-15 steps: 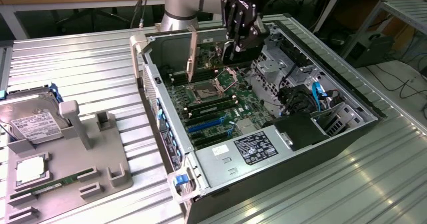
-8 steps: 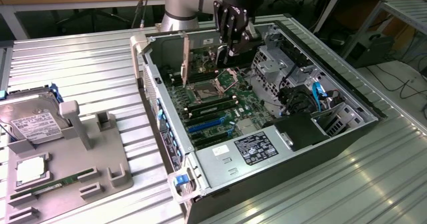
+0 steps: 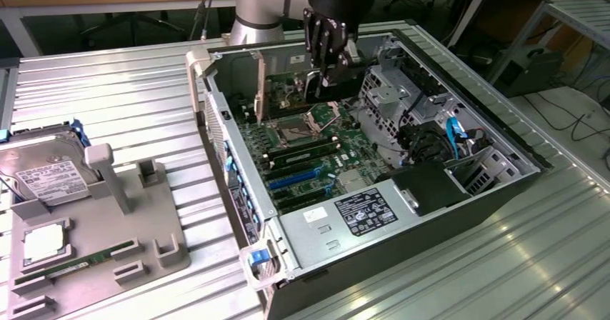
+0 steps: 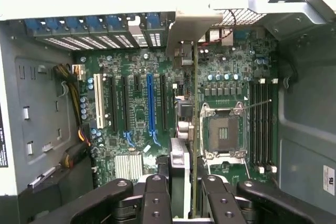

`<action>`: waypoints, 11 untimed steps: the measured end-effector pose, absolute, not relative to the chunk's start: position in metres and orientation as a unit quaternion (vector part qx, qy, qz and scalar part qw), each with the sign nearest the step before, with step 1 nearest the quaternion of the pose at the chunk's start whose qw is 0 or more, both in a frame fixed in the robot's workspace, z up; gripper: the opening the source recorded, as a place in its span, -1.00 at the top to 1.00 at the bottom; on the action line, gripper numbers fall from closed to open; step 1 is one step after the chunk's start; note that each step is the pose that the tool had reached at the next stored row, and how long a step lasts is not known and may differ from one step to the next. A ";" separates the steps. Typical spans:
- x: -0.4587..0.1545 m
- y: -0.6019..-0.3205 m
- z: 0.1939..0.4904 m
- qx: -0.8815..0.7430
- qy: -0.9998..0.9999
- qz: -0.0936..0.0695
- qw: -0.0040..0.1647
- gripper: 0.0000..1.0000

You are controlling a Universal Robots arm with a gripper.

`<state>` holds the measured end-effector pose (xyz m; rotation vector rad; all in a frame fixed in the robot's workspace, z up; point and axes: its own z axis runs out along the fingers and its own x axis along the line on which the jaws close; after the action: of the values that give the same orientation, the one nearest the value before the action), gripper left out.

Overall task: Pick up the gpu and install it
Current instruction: 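Insert the gpu into the slot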

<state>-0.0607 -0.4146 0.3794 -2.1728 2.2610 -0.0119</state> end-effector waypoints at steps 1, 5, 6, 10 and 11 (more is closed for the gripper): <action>-0.063 -0.415 0.379 -0.693 0.721 -0.004 0.003 0.44; -0.068 -0.415 0.378 -0.693 0.721 -0.004 0.003 0.44; -0.069 -0.418 0.378 -0.693 0.721 -0.004 0.003 0.44; -0.070 -0.425 0.378 -0.693 0.721 -0.004 0.003 0.44; -0.070 -0.425 0.377 -0.693 0.721 -0.004 0.003 0.44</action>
<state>-0.0701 -0.4254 0.3774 -2.1725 2.2609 -0.0119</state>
